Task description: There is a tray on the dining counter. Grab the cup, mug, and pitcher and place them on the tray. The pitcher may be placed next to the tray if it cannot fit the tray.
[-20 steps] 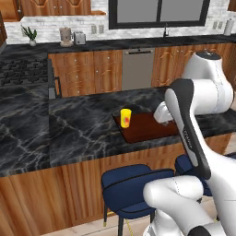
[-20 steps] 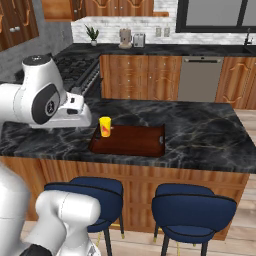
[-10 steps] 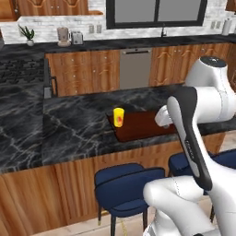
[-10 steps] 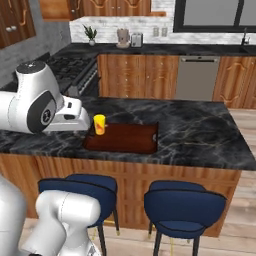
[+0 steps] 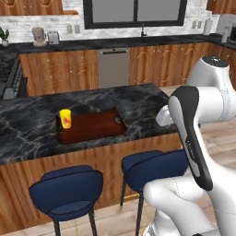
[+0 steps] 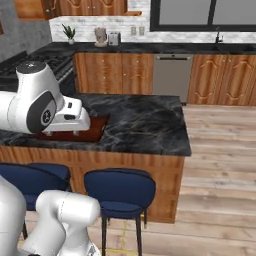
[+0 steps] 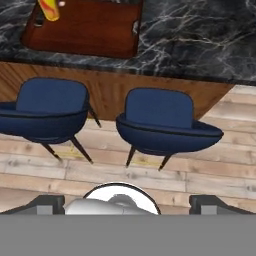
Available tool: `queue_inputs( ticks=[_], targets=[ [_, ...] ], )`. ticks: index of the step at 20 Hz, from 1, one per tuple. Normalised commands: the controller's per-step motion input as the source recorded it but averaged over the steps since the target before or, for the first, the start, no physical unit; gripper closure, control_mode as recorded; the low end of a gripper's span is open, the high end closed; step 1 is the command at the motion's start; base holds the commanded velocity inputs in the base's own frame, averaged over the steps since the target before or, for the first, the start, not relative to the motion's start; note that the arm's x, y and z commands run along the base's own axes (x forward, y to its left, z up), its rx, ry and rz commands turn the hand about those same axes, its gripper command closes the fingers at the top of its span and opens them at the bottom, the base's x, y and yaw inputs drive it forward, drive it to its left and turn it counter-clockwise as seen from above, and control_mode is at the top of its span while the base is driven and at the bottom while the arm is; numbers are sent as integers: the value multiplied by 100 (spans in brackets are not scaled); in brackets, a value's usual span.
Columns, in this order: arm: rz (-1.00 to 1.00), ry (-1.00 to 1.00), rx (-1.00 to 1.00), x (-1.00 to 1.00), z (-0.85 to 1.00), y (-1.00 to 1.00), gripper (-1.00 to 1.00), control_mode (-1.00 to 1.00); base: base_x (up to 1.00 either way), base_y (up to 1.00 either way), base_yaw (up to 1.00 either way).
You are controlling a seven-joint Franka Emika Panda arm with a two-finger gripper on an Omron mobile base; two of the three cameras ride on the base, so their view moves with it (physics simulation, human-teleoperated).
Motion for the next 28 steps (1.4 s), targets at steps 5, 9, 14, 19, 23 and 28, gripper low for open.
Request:
queue_inputs(
  ticks=[5,9,14,19,23,28],
  targets=[
    [0,0,0,0,0,0,-100,100,1,-100,0],
    [0,0,0,0,0,0,-100,100,29,-100,0],
    [0,0,0,0,0,0,-100,100,53,-100,0],
    [0,0,0,0,0,0,-100,100,77,-100,0],
    [0,0,0,0,0,0,-100,100,98,-100,0],
    [0,0,0,0,0,0,-100,100,100,-73,0]
  ],
)
